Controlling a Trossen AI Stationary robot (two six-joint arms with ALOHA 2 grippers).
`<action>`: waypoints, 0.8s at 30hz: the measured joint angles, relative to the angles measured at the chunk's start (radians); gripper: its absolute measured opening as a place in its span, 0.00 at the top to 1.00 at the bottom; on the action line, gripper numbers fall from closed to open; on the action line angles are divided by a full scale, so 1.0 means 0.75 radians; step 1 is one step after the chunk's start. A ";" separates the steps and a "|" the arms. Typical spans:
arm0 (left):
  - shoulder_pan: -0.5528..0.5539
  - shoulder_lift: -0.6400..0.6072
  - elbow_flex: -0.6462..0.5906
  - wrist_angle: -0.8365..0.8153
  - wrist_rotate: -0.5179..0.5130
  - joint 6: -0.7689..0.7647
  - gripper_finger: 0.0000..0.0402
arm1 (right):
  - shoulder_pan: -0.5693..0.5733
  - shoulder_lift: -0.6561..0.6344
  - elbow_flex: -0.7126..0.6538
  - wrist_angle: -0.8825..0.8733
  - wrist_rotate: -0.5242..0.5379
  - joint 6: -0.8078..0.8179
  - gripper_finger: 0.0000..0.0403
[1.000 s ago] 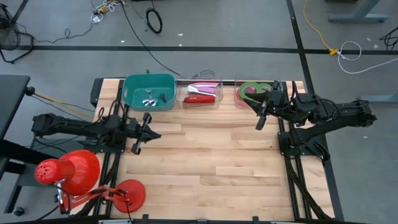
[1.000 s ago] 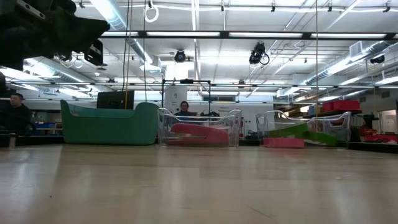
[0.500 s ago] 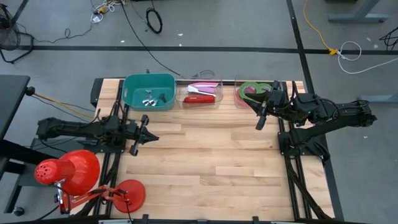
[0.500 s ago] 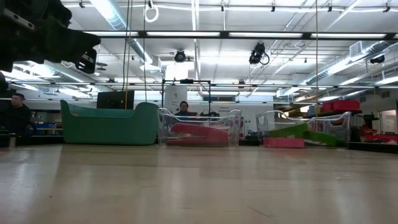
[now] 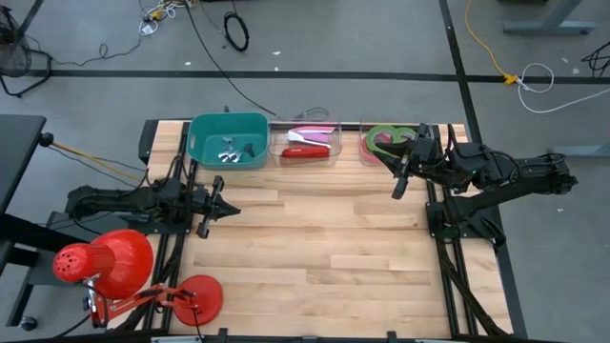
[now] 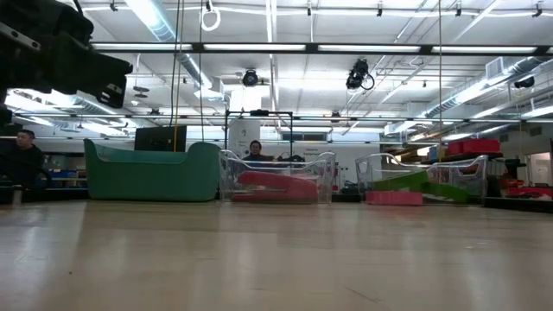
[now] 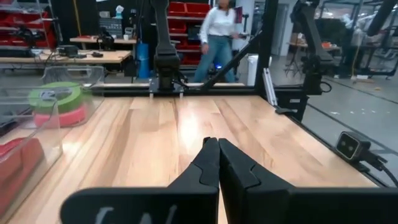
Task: Pick and place Stapler, Stapler remover, tape
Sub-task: Return to Home Position
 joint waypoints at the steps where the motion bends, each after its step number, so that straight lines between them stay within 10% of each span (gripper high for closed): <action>1: 0.000 -0.012 0.000 -0.016 -0.011 0.001 1.00 | 0.000 0.000 0.000 0.000 0.000 0.000 0.77; 24: 0.001 -0.105 0.000 -0.053 -0.126 -0.057 0.99 | 0.000 0.000 0.000 0.000 0.000 -0.001 0.77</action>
